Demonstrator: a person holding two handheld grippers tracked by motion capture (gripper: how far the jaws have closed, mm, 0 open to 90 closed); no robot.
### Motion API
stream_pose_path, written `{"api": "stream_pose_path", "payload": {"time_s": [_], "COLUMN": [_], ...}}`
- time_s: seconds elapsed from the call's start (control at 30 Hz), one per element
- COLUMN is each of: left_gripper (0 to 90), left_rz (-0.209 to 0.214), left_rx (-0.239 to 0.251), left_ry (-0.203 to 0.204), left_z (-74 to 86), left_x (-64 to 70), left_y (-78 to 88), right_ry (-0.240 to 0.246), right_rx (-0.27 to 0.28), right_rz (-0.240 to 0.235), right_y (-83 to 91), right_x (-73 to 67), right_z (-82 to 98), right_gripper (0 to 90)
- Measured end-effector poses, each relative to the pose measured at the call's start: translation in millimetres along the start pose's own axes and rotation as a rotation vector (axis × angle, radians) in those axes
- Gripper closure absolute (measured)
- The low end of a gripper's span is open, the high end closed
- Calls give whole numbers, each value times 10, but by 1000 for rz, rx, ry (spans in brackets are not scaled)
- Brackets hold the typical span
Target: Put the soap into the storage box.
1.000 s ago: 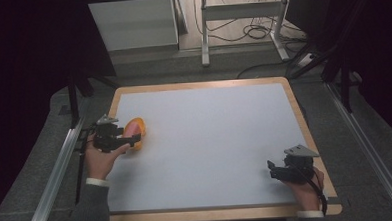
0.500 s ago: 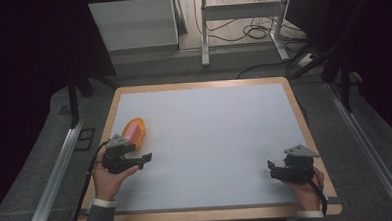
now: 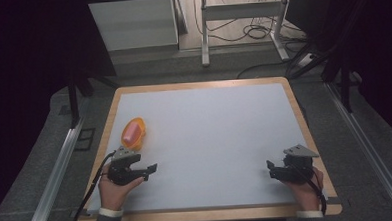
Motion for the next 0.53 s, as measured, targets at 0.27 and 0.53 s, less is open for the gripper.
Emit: {"api": "stream_pose_path", "payload": {"time_s": [0.27, 0.53], "left_gripper": [221, 219], "left_rz": [12, 17], "left_rx": [21, 29], "left_ry": [-19, -27], "left_z": [-9, -25], "left_x": [31, 15], "left_y": [18, 36], "right_ry": [-2, 6], "right_rx": [6, 8], "right_rz": [5, 4], "right_y": [3, -2], "right_x": [3, -19], "right_z": [-15, -27], "right_gripper": [99, 99]}}
Point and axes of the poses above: each handheld gripper's, and its own axes: y roughly backward along the jaws, z roughly out of its underside, x roughly to its right, the point moved 8 cm from there along -y, roughly forward along the jaws, and after that the axes turned 6 degrees about z, right-handed, at the moved point
